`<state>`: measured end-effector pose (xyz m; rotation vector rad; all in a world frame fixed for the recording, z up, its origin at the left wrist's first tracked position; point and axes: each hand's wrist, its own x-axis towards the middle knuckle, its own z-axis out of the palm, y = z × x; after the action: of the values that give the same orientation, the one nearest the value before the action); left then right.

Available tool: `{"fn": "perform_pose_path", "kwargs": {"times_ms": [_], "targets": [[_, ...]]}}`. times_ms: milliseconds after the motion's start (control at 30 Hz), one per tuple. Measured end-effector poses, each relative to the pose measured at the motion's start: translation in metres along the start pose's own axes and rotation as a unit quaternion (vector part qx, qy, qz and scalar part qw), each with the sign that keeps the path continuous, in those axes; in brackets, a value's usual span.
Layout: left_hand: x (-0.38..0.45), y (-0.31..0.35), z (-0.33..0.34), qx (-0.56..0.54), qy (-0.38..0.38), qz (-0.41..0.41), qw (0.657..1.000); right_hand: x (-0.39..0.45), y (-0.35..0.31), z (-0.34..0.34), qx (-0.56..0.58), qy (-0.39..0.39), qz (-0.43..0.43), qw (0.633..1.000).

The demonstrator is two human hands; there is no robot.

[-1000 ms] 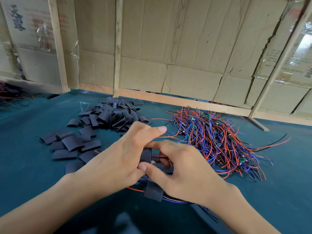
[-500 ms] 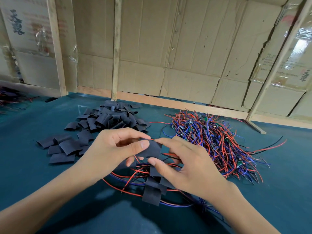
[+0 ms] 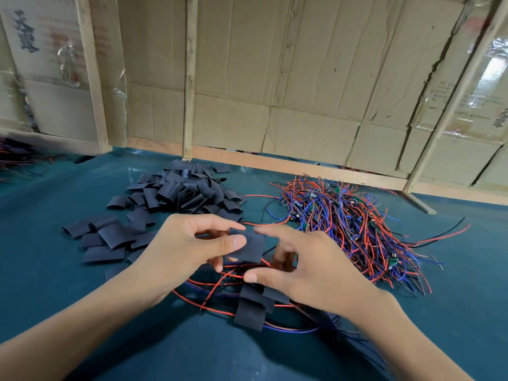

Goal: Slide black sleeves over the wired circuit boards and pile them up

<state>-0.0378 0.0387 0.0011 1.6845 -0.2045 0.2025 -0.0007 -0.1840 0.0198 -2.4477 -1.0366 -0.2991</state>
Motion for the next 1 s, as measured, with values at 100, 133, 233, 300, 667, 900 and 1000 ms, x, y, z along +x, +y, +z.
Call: {"fn": "perform_pose_path", "kwargs": {"times_ms": [100, 133, 233, 300, 667, 900, 1000], "targets": [[0.0, 0.001, 0.0, 0.011, 0.015, -0.001, 1.0, -0.002, 0.006, -0.009, -0.012, -0.024, -0.01, 1.0], [0.0, 0.002, -0.001, 0.01, 0.022, 0.0, 1.0, -0.003, 0.008, -0.012, -0.012, -0.035, -0.017, 0.999], [0.001, 0.003, -0.004, 0.009, 0.03, 0.005, 0.999, -0.002, 0.011, -0.017, -0.005, -0.07, -0.052, 0.996], [0.001, 0.004, -0.005, 0.01, 0.024, 0.01, 1.0, -0.002, 0.014, -0.016, 0.014, -0.076, -0.066, 0.995], [0.001, 0.009, -0.005, -0.014, 0.047, -0.008, 0.999, 0.003, 0.006, -0.001, 0.052, 0.002, -0.029, 0.998], [0.0, 0.009, -0.006, -0.013, 0.031, -0.016, 0.999, -0.004, 0.002, 0.0, 0.041, 0.036, -0.064, 0.996], [0.0, 0.01, -0.002, -0.051, 0.016, -0.037, 0.998, -0.004, -0.001, -0.002, 0.023, 0.062, -0.073, 0.995]]}}
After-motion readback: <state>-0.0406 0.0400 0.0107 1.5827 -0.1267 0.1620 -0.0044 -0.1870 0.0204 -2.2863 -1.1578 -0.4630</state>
